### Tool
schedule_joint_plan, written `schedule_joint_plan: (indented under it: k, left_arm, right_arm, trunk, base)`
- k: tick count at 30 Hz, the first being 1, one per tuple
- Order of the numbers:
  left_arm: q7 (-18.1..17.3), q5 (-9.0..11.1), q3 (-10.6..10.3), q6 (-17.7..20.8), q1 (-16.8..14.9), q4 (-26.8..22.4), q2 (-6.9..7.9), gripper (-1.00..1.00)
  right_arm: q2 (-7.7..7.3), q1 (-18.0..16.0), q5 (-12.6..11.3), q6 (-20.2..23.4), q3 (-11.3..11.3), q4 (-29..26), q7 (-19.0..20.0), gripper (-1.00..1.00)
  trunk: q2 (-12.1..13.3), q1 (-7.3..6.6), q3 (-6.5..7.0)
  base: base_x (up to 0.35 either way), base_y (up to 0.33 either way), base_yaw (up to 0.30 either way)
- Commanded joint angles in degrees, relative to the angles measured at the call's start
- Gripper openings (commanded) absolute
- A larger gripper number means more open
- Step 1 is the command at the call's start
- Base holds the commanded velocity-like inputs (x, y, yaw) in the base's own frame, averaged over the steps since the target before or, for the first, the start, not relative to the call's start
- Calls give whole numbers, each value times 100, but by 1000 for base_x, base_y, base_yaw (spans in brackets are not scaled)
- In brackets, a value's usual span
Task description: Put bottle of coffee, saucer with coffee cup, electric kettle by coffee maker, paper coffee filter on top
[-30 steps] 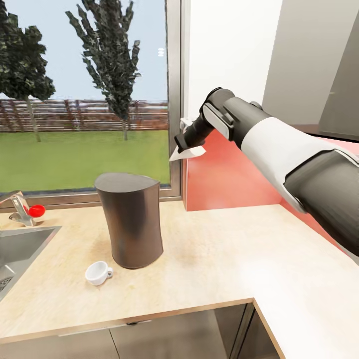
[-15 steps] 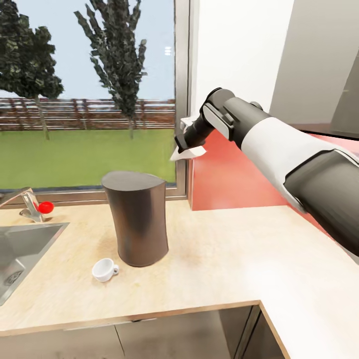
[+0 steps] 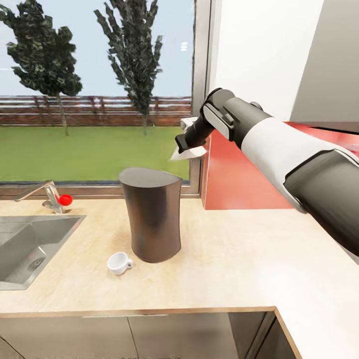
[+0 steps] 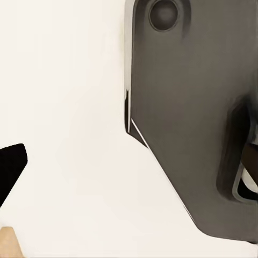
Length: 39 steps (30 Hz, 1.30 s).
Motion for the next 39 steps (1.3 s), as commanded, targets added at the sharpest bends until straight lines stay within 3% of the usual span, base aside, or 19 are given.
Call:
schedule_joint_plan:
  k: [1,5,8,10,12,25,39]
  left_arm:
    - [-2,-19,29,-21,-2,1,0,100]
    - [-1,-19,29,-21,-2,9,2,100]
    - [0,-19,28,-21,-1,10,1,100]
    - [0,-19,29,-21,0,9,0,100]
    - [0,-19,29,-21,-1,8,0,100]
    - [-2,-19,29,-13,1,1,0,100]
    - [6,-19,29,10,-3,3,0,100]
  right_arm:
    - [0,-9,-4,10,27,4,21,-100]
    - [0,-9,194,10,30,12,13,-100]
    - [0,-9,635,10,35,12,12,-100]
    - [0,-9,1056,10,36,11,14,-100]
    - [0,-9,1164,10,36,11,17,-100]
    - [0,-1,1239,10,36,12,21,-100]
    - [0,16,1239,10,31,165,21,-100]
  trunk:
    - [-12,4,-18]
    - [-12,4,-23]
    - [-12,4,-24]
    - [-12,4,-24]
    - [-12,4,-24]
    - [-12,4,-24]
    - [-12,4,-24]
  base:
    - [0,0,189]
    - [0,0,38]
    - [0,0,9]
    - [0,0,2]
    - [0,0,0]
    - [58,0,0]
    - [28,0,169]
